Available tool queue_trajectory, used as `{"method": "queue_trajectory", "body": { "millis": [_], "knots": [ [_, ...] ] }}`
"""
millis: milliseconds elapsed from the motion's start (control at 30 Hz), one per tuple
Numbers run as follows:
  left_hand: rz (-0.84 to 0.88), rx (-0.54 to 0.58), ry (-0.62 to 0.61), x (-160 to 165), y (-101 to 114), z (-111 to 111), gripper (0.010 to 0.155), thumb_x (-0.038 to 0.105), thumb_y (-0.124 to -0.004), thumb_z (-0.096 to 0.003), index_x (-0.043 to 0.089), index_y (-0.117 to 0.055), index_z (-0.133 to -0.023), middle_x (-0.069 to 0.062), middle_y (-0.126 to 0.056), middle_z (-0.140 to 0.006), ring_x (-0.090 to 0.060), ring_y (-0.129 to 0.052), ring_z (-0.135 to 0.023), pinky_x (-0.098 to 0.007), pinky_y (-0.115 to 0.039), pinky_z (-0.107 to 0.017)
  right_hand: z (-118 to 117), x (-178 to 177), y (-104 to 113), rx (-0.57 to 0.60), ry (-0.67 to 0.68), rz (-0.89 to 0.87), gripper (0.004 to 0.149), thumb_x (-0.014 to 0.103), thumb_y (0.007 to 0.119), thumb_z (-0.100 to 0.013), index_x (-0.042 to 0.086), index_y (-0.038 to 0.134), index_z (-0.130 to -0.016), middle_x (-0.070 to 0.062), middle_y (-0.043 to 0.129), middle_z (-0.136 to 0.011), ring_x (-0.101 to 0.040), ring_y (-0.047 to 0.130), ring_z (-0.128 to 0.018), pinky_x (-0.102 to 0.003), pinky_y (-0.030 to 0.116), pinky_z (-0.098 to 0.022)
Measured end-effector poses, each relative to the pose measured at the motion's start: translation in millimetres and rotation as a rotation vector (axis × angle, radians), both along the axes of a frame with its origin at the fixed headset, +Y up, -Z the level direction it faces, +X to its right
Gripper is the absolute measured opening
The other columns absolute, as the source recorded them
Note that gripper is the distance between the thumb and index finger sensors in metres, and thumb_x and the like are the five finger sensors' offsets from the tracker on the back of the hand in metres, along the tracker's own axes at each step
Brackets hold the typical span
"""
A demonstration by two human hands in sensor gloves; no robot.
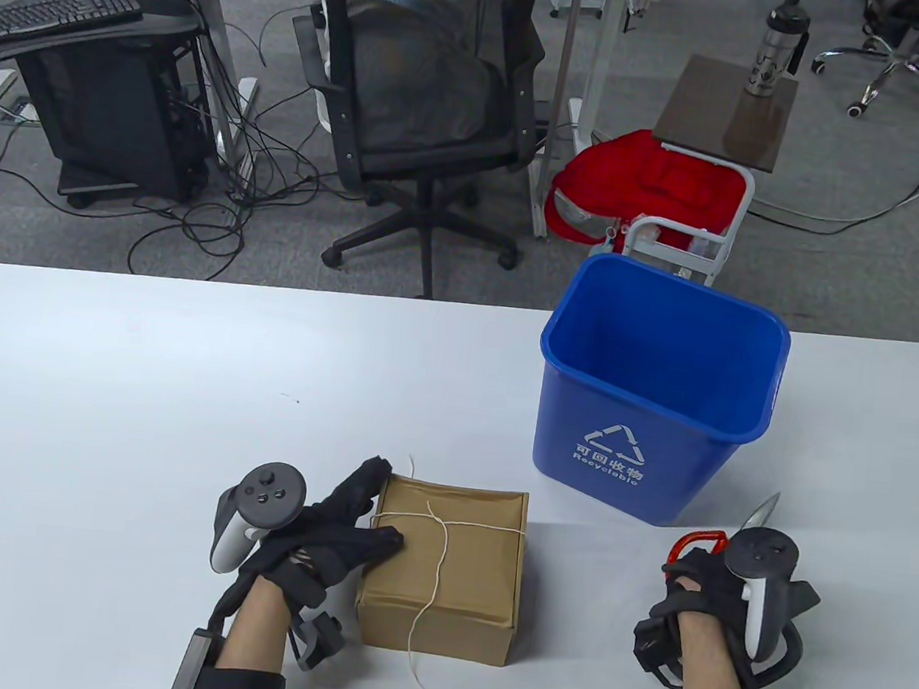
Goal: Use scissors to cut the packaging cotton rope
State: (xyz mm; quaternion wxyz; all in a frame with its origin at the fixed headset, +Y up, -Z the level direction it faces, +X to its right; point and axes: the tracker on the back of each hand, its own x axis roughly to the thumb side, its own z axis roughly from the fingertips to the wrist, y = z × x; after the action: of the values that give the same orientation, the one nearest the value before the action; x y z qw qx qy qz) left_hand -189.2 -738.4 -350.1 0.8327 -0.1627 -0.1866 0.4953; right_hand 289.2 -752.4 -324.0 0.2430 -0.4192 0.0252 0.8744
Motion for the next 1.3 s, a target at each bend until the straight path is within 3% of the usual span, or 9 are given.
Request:
{"method": "queue_trajectory", "body": {
  "millis": [133, 300, 567, 767, 867, 1067, 1167, 1200, 1300],
  "knots": [
    [0.000, -0.001, 0.001, -0.5, -0.5, -0.5, 0.091, 0.046, -0.086, -0.0565, 0.023, -0.023, -0.117, -0.031, -0.029, -0.117, -0.061, -0.039, -0.106, -0.080, -0.034, -0.068, -14.8, -5.6, -0.8, -0.231, 0.057, 0.092, 0.076, 0.032, 0.083, -0.049, -0.004, 0.041, -0.101, -0.025, 0.085, -0.065, -0.034, 0.098, -0.029, -0.062, 0.090, -0.015],
    [-0.001, 0.000, 0.001, -0.7, -0.8, -0.7, 0.090, 0.046, -0.085, -0.0566, 0.023, -0.023, -0.117, -0.031, -0.029, -0.117, -0.061, -0.039, -0.106, -0.080, -0.034, -0.068, -25.7, -16.0, -0.4, -0.368, 0.116, 0.221, 0.076, 0.034, 0.083, -0.049, -0.004, 0.043, -0.102, -0.027, 0.085, -0.067, -0.034, 0.099, -0.033, -0.060, 0.091, -0.017],
    [0.006, -0.004, -0.002, -1.0, -1.5, -1.1, 0.090, 0.046, -0.085, -0.0567, 0.023, -0.023, -0.118, -0.031, -0.029, -0.117, -0.061, -0.039, -0.106, -0.080, -0.034, -0.068, -28.1, -16.3, 0.8, -0.441, 0.132, 0.186, 0.074, 0.036, 0.079, -0.050, -0.006, 0.049, -0.103, -0.029, 0.083, -0.069, -0.035, 0.096, -0.037, -0.055, 0.089, -0.019],
    [0.010, -0.005, -0.001, -1.1, -2.0, -1.4, 0.090, 0.045, -0.085, -0.0569, 0.023, -0.023, -0.117, -0.031, -0.029, -0.117, -0.061, -0.039, -0.106, -0.080, -0.034, -0.068, -17.5, -12.5, 15.6, -0.276, 0.124, 0.243, 0.075, 0.042, 0.083, -0.048, -0.002, 0.056, -0.102, -0.029, 0.082, -0.070, -0.036, 0.095, -0.035, -0.055, 0.088, -0.018],
    [0.011, -0.004, 0.000, -1.1, -2.3, -1.4, 0.089, 0.045, -0.085, -0.0570, 0.023, -0.023, -0.117, -0.031, -0.029, -0.117, -0.061, -0.039, -0.106, -0.080, -0.034, -0.068, -11.5, -21.3, 29.3, -0.203, 0.230, 0.341, 0.071, 0.045, 0.083, -0.047, -0.001, 0.064, -0.098, -0.027, 0.086, -0.066, -0.034, 0.095, -0.033, -0.053, 0.088, -0.017],
    [0.020, -0.005, 0.001, -0.6, -3.2, -1.6, 0.089, 0.045, -0.085, -0.0571, 0.023, -0.023, -0.117, -0.031, -0.029, -0.117, -0.061, -0.039, -0.106, -0.080, -0.034, -0.068, 0.7, -63.2, 54.1, 0.020, 0.619, 0.304, 0.059, 0.042, 0.084, -0.046, -0.003, 0.081, -0.085, -0.023, 0.095, -0.051, -0.033, 0.098, -0.022, -0.055, 0.088, -0.010],
    [0.022, -0.004, 0.001, -0.6, -3.7, -1.6, 0.089, 0.045, -0.085, -0.0570, 0.023, -0.023, -0.117, -0.031, -0.029, -0.117, -0.061, -0.039, -0.106, -0.080, -0.034, -0.068, 4.4, -94.3, 64.0, 0.113, 0.907, 0.286, 0.058, 0.041, 0.084, -0.045, -0.002, 0.082, -0.084, -0.023, 0.095, -0.052, -0.034, 0.098, -0.021, -0.056, 0.087, -0.010],
    [0.024, -0.004, 0.001, -0.6, -4.1, -1.6, 0.089, 0.045, -0.085, -0.0570, 0.023, -0.023, -0.117, -0.031, -0.029, -0.117, -0.061, -0.039, -0.106, -0.080, -0.034, -0.068, 4.5, -106.8, 67.5, 0.170, 1.058, 0.264, 0.057, 0.041, 0.083, -0.046, -0.001, 0.083, -0.084, -0.024, 0.096, -0.053, -0.035, 0.099, -0.023, -0.056, 0.087, -0.011],
    [0.027, -0.004, 0.001, -0.7, -4.4, -1.6, 0.089, 0.046, -0.085, -0.0570, 0.023, -0.023, -0.117, -0.031, -0.029, -0.117, -0.061, -0.039, -0.106, -0.080, -0.034, -0.068, 11.5, -137.4, 82.5, 0.388, 1.204, 0.345, 0.058, 0.041, 0.082, -0.046, -0.001, 0.082, -0.085, -0.024, 0.096, -0.056, -0.039, 0.100, -0.028, -0.058, 0.087, -0.014]
  ]
}}
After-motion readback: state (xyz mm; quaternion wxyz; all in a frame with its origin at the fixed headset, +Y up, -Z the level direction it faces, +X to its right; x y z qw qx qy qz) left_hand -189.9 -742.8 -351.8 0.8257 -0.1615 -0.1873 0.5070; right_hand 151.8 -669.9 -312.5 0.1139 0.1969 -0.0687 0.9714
